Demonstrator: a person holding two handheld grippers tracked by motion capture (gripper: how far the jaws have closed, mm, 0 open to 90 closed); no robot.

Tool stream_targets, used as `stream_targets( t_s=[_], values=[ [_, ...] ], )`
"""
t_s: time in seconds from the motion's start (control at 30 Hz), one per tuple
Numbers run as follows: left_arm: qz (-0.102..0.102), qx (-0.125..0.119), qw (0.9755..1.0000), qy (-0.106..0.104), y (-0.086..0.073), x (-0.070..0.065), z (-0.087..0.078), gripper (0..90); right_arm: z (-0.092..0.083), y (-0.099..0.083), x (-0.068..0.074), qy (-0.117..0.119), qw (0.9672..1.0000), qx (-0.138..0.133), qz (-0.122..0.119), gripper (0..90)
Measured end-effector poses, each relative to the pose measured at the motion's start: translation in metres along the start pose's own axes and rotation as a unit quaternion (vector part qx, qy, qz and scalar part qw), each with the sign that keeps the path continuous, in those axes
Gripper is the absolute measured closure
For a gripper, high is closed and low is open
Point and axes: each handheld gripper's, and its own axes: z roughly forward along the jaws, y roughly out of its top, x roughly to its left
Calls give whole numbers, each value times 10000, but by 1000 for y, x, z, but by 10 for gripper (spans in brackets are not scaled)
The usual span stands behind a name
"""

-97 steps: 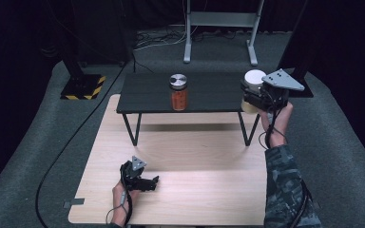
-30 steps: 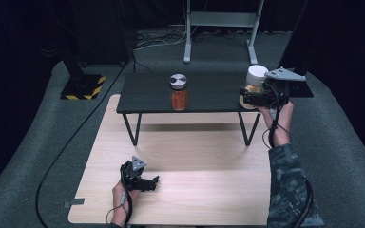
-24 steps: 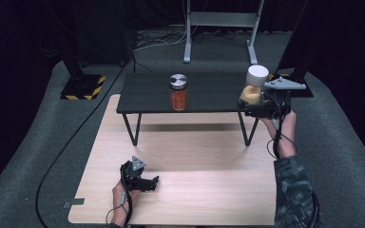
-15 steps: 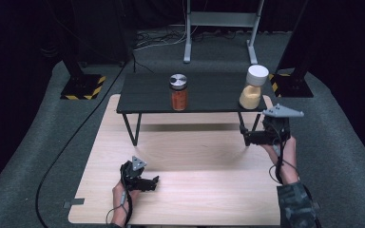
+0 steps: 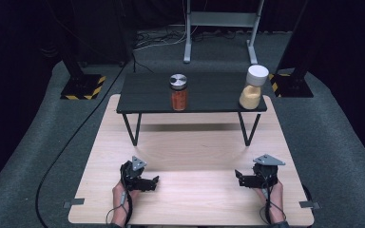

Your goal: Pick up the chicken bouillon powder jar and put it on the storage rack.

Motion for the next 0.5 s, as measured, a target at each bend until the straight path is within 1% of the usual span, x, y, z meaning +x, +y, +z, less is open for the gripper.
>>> stream_targets(
  t_s=[0.07,0.13,0.2,0.23,0.3,0.5],
  values=[
    [-2,-1,10000,0,0,0,0,4,6,-10,4,-67,10000,56,24,0],
    [0,-5,10000,3,0,0,0,4,9,-19,4,-39,10000,2,59,0],
    [1,0,10000,0,0,0,0,4,10,-25,7,-137,9999,-60,83,0],
    [1,0,10000,0,0,0,0,4,11,-27,7,-129,9998,-77,116,0],
    [2,0,10000,0,0,0,0,4,13,-29,7,-113,9998,-76,153,0],
    [4,1,10000,-1,0,0,0,5,14,-28,9,-153,9998,-60,103,0]
  ],
)
